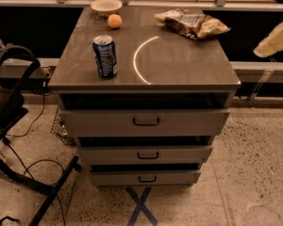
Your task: Move brown chip bag near pepsi can
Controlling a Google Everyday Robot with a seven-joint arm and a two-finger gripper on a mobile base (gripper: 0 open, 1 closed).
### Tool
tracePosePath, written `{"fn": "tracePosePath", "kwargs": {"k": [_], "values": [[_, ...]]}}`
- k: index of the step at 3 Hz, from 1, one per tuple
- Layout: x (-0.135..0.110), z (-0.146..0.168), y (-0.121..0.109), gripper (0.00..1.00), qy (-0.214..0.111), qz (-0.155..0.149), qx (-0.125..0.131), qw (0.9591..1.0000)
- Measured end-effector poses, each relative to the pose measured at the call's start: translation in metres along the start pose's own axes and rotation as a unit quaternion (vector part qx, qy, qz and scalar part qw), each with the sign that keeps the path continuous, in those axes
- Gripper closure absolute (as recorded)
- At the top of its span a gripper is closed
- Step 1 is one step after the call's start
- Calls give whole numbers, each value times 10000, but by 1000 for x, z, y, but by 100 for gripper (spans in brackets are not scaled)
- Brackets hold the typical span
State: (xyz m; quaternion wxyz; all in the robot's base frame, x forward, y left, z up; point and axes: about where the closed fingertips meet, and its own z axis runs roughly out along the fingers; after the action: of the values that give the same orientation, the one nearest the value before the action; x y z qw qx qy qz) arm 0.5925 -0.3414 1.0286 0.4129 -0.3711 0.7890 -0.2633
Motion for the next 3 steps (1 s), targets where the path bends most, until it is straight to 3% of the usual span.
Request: {"fn": "tracePosePath", "kwargs": {"k": [1, 2, 3], "values": [[-9, -5, -5, 0, -113, -68, 134, 9998], [-19, 10, -1, 0, -234, 52, 13, 9997], [-56, 83, -6, 0, -992, 656, -237, 9926]]}}
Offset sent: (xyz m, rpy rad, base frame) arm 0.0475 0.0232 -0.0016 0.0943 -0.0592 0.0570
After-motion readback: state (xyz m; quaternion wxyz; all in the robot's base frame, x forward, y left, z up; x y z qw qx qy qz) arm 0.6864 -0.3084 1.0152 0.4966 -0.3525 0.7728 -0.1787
